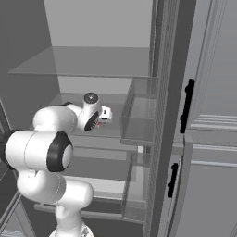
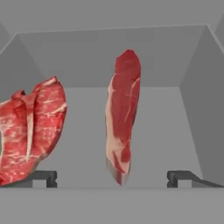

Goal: Place one carrot and one steak in each tupperware on the nearby counter, to pack two identical lunches.

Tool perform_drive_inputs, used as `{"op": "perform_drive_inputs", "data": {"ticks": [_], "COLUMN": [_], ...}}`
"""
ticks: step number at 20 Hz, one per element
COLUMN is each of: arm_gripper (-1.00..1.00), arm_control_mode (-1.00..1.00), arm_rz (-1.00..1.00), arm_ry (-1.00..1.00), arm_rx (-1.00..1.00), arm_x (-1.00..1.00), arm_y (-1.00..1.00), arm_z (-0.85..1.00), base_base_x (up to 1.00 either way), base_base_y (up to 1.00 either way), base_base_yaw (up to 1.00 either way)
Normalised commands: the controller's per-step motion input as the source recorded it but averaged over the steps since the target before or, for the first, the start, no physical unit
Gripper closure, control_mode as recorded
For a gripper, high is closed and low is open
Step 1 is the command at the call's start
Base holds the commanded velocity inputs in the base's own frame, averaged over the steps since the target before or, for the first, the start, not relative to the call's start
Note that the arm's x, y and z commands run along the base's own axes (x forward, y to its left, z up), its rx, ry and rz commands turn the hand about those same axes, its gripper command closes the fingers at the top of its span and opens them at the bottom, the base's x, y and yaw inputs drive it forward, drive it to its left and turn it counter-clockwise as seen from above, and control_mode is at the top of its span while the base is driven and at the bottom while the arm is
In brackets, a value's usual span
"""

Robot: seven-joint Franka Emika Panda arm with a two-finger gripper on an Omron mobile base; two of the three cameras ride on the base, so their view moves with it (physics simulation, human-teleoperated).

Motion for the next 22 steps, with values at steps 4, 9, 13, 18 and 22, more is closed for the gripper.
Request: {"op": "perform_drive_inputs", "data": {"ticks": [4, 9, 13, 18, 22], "arm_gripper": [-1.00, -1.00, 1.00, 1.00, 1.00], "arm_control_mode": [-1.00, -1.00, -1.00, -1.00, -1.00], "arm_rz": [0.00, 0.00, 0.00, 0.00, 0.00], "arm_ry": [-0.02, -0.02, -0.01, -0.05, -0.06], "arm_rx": [0.00, 0.00, -0.01, -0.07, -0.15], "arm_x": [0.23, 0.23, 0.22, 0.06, 0.01], "arm_y": [0.00, 0.00, 0.00, 0.00, 0.00], "arm_z": [-0.19, -0.25, -0.30, -0.44, -0.60], "base_base_x": [0.00, 0.00, 0.00, 0.00, 0.00], "base_base_y": [0.00, 0.00, 0.00, 0.00, 0.00], "base_base_yaw": [0.00, 0.00, 0.00, 0.00, 0.00]}}
